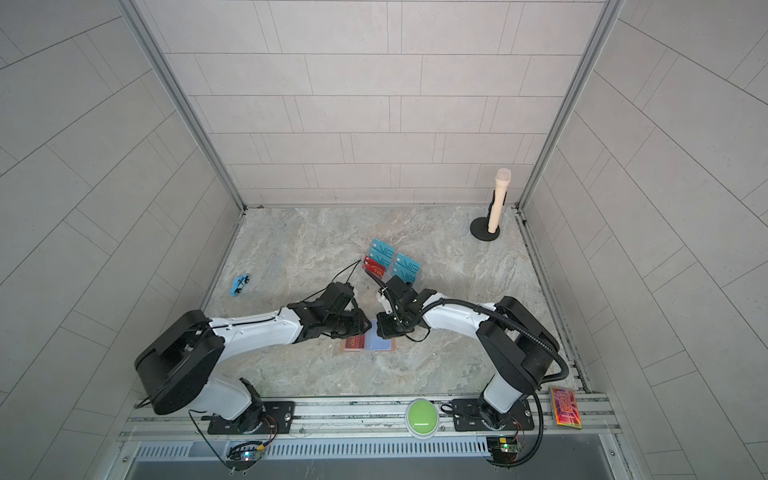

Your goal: Put the credit cards into the card holder

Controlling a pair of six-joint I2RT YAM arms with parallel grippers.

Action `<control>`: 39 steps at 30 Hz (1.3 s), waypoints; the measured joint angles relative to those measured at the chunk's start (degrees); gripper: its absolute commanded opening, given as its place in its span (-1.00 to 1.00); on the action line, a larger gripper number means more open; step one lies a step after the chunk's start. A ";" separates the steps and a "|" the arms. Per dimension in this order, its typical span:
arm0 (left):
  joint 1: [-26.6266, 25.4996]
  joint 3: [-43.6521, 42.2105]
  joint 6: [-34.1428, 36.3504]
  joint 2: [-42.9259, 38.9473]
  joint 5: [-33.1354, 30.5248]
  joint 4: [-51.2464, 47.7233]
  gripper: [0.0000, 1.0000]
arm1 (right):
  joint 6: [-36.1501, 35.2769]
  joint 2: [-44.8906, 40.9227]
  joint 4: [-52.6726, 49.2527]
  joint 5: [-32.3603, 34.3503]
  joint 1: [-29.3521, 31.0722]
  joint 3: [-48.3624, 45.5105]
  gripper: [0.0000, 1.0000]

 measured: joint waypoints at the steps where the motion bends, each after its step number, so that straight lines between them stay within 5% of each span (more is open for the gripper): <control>1: -0.02 -0.02 -0.11 0.90 0.63 0.90 -0.30 | 0.00 0.04 -0.04 0.31 -0.02 0.00 -0.61; 39: 0.70 -3.93 -6.10 4.39 7.67 15.30 -0.25 | -0.57 1.92 -0.31 3.39 -0.07 -0.02 -0.69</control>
